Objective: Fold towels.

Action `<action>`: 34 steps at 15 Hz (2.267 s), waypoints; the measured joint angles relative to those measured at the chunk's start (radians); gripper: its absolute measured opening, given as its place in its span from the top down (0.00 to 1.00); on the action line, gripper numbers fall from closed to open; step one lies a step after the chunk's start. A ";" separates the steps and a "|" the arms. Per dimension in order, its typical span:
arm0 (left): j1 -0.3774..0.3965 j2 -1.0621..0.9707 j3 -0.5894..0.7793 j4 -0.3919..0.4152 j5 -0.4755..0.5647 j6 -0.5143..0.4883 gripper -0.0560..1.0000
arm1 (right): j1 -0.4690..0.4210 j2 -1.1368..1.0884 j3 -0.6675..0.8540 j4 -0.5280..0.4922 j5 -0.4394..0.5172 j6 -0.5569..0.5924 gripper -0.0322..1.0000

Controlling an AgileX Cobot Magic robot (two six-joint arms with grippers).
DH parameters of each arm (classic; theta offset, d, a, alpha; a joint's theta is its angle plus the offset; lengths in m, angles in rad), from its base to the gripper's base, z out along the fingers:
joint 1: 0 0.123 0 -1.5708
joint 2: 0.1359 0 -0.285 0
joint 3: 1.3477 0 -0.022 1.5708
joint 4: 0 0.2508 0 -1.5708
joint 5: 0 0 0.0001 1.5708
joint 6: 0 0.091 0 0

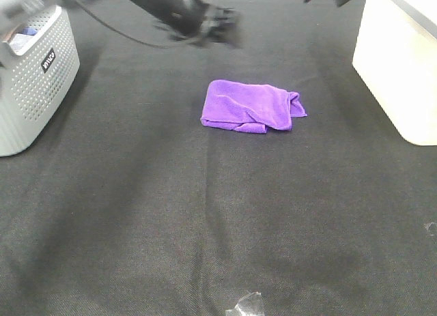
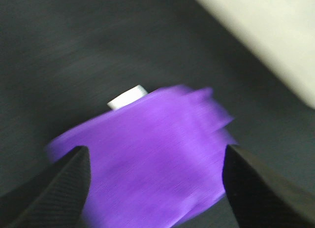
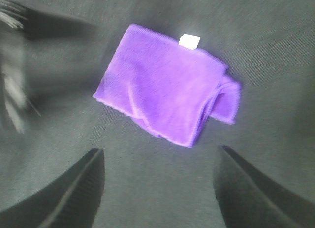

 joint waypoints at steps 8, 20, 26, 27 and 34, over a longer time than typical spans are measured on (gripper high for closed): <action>0.139 -0.201 -0.004 0.446 0.354 -0.276 0.26 | 0.000 -0.284 0.225 -0.196 -0.004 0.110 0.21; 0.258 -1.610 1.499 0.423 0.080 -0.282 0.25 | 0.000 -1.532 1.153 -0.214 -0.001 0.244 0.21; 0.258 -2.202 1.732 0.424 0.197 -0.243 0.25 | 0.000 -1.848 1.364 -0.257 0.002 0.205 0.21; 0.258 -2.288 1.748 0.424 0.244 -0.241 0.25 | 0.000 -1.904 1.401 -0.258 0.003 0.177 0.21; 0.258 -2.517 1.894 0.383 0.247 -0.213 0.25 | 0.000 -2.067 1.654 -0.258 -0.067 0.136 0.21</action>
